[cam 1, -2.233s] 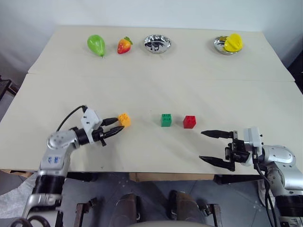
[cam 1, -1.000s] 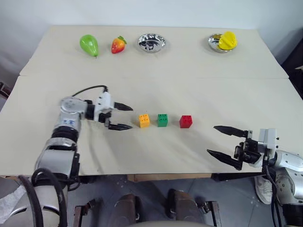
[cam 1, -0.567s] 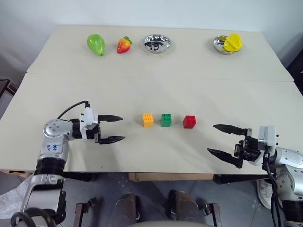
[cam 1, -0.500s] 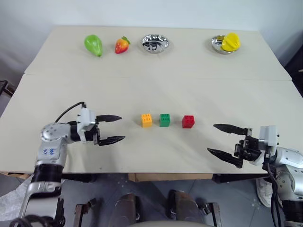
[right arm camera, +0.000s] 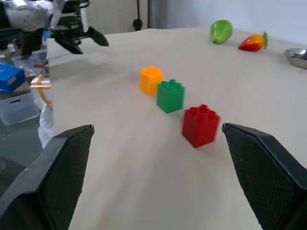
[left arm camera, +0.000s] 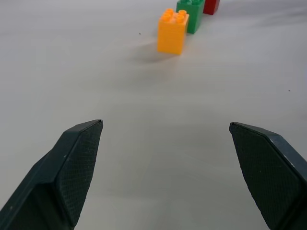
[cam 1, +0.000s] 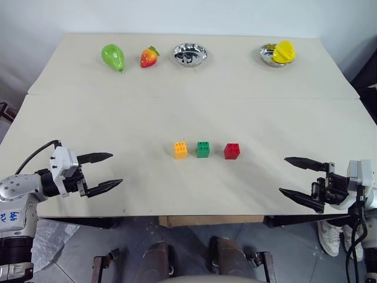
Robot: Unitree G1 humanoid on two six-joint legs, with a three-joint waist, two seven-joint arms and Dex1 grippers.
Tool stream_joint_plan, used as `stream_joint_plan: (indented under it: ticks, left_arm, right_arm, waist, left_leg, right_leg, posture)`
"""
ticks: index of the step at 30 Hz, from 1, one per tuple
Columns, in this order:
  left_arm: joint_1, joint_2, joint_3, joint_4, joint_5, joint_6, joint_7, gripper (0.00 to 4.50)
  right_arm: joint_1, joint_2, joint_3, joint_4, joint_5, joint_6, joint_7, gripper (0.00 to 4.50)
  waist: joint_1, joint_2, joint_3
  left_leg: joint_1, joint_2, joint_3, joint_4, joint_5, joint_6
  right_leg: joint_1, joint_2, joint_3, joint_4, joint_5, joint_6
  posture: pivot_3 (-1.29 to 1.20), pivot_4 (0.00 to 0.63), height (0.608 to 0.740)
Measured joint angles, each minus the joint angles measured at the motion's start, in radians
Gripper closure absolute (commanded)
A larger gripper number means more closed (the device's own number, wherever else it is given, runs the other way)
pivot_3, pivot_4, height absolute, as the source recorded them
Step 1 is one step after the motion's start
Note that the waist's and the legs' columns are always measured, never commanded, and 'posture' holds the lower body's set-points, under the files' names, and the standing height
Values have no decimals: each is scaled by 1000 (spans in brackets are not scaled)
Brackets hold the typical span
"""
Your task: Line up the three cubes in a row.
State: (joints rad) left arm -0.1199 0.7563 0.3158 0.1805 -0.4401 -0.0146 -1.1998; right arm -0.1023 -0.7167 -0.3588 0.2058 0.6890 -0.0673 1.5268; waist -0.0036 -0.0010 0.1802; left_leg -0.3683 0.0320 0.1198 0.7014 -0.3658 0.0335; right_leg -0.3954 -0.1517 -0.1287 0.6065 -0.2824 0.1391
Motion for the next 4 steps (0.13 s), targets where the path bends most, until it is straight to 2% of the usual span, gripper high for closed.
stream_joint_plan:
  ticks: [4]
  left_arm:
    - [-26,-4,-2,37,10,-51,4,12]
  right_arm:
    - [-38,-6,5,8,-4,-1,1,0]
  waist:
    - [2,0,0]
  left_leg:
    - [0,0,0,0,0,0]
  right_leg:
    - [0,1,-1,0,0,0]
  posture:
    - [0,150,740]
